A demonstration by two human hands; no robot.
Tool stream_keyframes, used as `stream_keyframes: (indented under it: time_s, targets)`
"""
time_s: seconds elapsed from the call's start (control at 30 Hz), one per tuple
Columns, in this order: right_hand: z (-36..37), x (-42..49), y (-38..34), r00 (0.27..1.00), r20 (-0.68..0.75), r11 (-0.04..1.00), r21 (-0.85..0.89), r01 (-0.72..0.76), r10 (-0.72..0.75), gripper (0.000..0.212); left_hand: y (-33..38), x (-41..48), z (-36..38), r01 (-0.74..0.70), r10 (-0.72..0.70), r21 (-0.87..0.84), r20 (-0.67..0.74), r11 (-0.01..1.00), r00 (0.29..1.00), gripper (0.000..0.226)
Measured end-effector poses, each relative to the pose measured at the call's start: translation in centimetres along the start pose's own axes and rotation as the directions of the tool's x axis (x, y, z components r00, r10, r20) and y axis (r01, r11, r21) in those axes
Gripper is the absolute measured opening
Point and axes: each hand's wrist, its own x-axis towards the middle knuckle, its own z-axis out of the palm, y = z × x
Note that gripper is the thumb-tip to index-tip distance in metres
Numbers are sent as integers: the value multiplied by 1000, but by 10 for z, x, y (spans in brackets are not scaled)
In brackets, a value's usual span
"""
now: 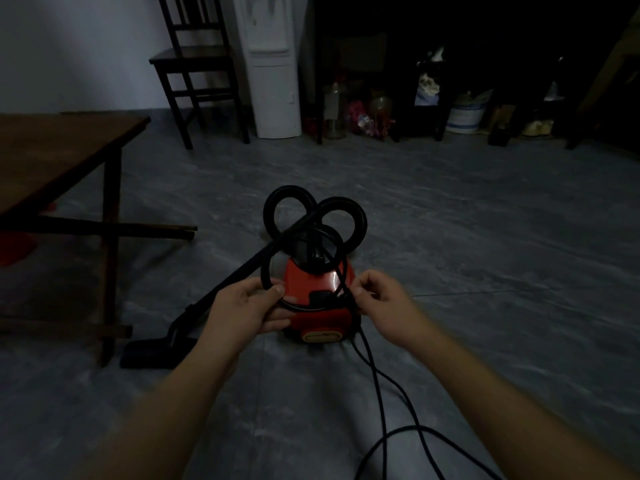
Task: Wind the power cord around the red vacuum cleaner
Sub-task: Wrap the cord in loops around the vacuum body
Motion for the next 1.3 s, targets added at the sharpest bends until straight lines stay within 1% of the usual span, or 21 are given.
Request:
stream_keyframes:
  time_s: [0.13, 0.23, 0.3, 0.43, 0.57, 0.63, 0.83, 0.97, 1.13, 1.23, 1.3]
  targets:
    - [1, 0, -4, 999, -44, 1000, 7, 21, -20, 19, -5, 3, -1, -24, 34, 144, -66, 989, 997, 9]
    - [0, 1, -3, 997, -73, 999, 47, 20, -16, 9, -5, 1, -1, -33, 45, 216, -52, 976, 998, 8]
    - [-1, 1, -3, 998, -61, 996, 85, 5, 0, 7, -5, 0, 0, -33, 45, 243, -45, 970, 998, 7]
    - [-2, 1, -2, 1000, -22, 997, 80, -18, 20, 18, -3, -1, 1, -17, 23, 224, -21, 974, 1000, 8]
    - [-5, 0, -2, 999, 30, 997, 61, -36, 34, 17, -2, -3, 1, 1, -4, 210, 16, 978, 1000, 11]
    - [-5, 0, -3, 999, 32, 998, 60, -29, 27, 17, -3, -3, 1, 10, -14, 199, 21, 980, 1000, 11]
    - [-4, -2, -9, 998, 64, 982, 184, -39, 27, 15, -5, -1, 0, 20, -24, 166, 27, 986, 999, 14]
    - [-5, -1, -11, 999, 32, 988, 152, -27, 23, 16, -5, 0, 0, -5, -1, 199, 28, 980, 1000, 12]
    - [-6, -1, -14, 1000, 28, 990, 137, -13, 9, 19, -6, 4, -4, -36, 34, 209, 10, 977, 999, 15]
    - [-5, -2, -14, 999, 38, 993, 120, -15, 11, 19, -6, 7, -5, -56, 64, 189, -32, 980, 997, 23]
    - [-5, -3, -13, 998, 55, 996, 92, -15, 10, 20, -8, 10, -5, -108, 126, 227, -66, 968, 990, 30]
